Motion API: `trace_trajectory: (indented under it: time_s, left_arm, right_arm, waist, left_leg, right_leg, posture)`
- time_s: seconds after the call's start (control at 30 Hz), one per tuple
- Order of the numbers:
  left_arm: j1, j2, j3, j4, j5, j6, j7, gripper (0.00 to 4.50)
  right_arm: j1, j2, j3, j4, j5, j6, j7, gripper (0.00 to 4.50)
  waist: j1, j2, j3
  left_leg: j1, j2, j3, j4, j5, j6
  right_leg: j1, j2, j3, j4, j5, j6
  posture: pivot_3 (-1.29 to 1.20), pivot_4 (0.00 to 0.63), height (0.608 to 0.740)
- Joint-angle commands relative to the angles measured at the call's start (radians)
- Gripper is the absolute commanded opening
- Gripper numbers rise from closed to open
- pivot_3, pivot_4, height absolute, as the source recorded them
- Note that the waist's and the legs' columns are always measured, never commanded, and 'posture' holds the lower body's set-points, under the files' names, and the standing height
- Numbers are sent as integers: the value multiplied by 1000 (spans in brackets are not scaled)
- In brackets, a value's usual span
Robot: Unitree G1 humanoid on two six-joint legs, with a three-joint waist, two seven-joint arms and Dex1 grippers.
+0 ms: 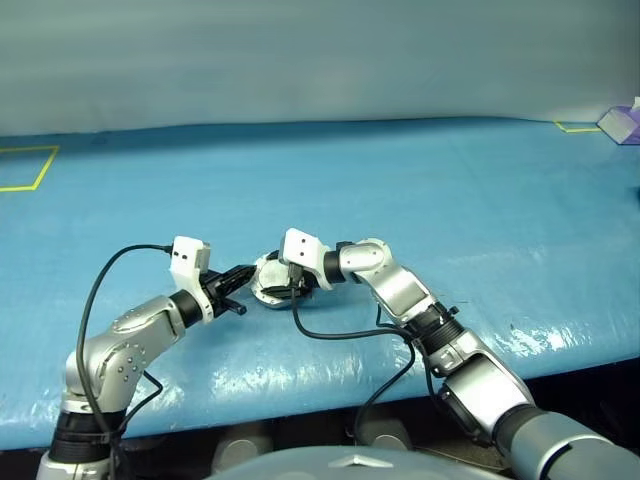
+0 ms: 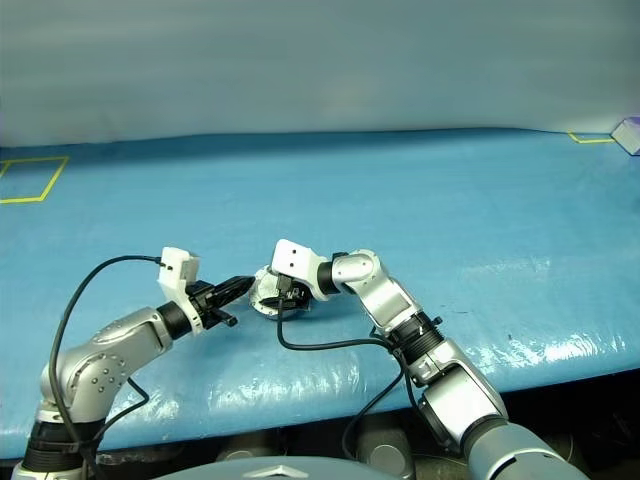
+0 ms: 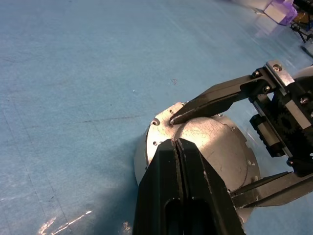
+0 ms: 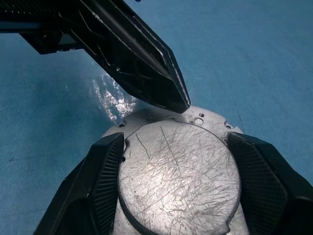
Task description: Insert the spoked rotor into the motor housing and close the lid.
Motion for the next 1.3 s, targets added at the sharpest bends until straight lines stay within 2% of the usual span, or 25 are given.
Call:
trace_trajectory:
  time_s: [0.03,0.23,0.87,0.9,1.0,1.17,1.3]
  left_arm:
    - [-21,-7,-23,2,51,-21,-1,32]
    - [-70,-48,-45,78,140,-65,15,32]
    - [-79,-57,-78,87,178,-40,-96,32]
    - [-78,-55,-81,88,183,-40,-99,0]
    - [-71,-47,-92,87,194,-40,-112,0]
    - [-67,-33,-110,91,219,-41,-123,0]
    - [-62,-33,-114,89,225,-41,-130,0]
  right_arm:
    - [12,-21,20,36,-47,30,-12,3052]
    - [11,-27,19,37,-49,33,-11,3052]
    - [27,-52,11,0,-21,73,17,3052]
    - [29,-54,11,-3,-18,75,21,3800]
    - [39,-54,4,-15,-10,89,23,4487]
    - [74,-85,-16,-79,2,105,30,4487]
    - [140,-159,-55,-225,80,199,93,4487]
  waist:
    - [1,0,0]
    - [2,0,0]
    - [12,0,0]
    - [13,0,0]
    - [12,0,0]
    - [14,-1,-1]
    - [17,-1,-1]
  left_leg:
    - [0,0,0,0,0,0]
    - [1,0,0,0,1,-1]
    - [1,-2,0,-2,1,-1]
    - [1,-2,-1,-2,1,-1]
    - [1,-1,0,-2,1,-1]
    - [1,-2,0,-4,0,-1]
    - [1,-3,0,-4,0,0]
  right_leg:
    - [0,0,0,0,0,0]
    - [0,0,0,0,0,0]
    - [0,-2,-1,-4,0,1]
    - [0,-2,-1,-4,0,1]
    - [0,-2,-1,-5,0,1]
    - [0,-2,-1,-5,0,1]
    - [0,-4,-1,-6,-1,2]
  posture:
    - [0,150,740]
    - [0,150,740]
    - [0,150,740]
    - [0,150,740]
    - [0,150,740]
    - [0,150,740]
    - [0,150,740]
